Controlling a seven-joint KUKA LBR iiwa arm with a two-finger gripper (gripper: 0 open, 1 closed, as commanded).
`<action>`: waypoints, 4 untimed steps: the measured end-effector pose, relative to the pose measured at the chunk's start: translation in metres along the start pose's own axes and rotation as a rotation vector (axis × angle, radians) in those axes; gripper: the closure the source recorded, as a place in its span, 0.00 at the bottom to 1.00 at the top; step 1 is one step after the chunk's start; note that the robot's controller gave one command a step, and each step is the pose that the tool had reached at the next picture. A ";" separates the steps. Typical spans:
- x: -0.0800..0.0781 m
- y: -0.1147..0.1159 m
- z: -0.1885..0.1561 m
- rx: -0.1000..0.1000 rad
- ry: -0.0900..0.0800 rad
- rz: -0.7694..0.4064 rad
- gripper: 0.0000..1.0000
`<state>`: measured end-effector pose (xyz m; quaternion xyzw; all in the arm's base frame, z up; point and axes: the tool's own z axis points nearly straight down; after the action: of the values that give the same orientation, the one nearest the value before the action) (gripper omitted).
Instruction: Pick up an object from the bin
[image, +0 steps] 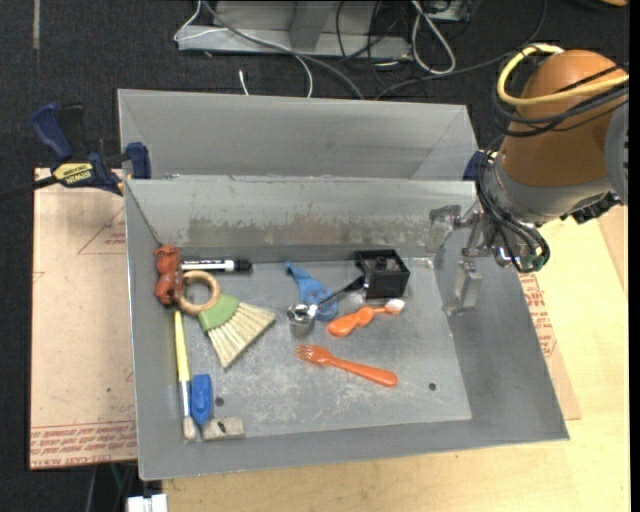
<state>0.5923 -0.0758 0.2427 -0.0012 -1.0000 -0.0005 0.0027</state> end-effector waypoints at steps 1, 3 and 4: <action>-0.001 0.000 -0.005 0.001 -0.008 -0.002 0.00; -0.035 0.068 0.083 0.002 -0.015 -0.279 0.00; -0.054 0.073 0.098 0.004 -0.014 -0.621 0.00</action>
Offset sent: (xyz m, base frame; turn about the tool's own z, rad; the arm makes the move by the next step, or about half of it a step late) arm 0.0397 0.0666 -0.1727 -0.3182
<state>0.6463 -0.0026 0.1449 0.3046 -0.9525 0.0009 -0.0045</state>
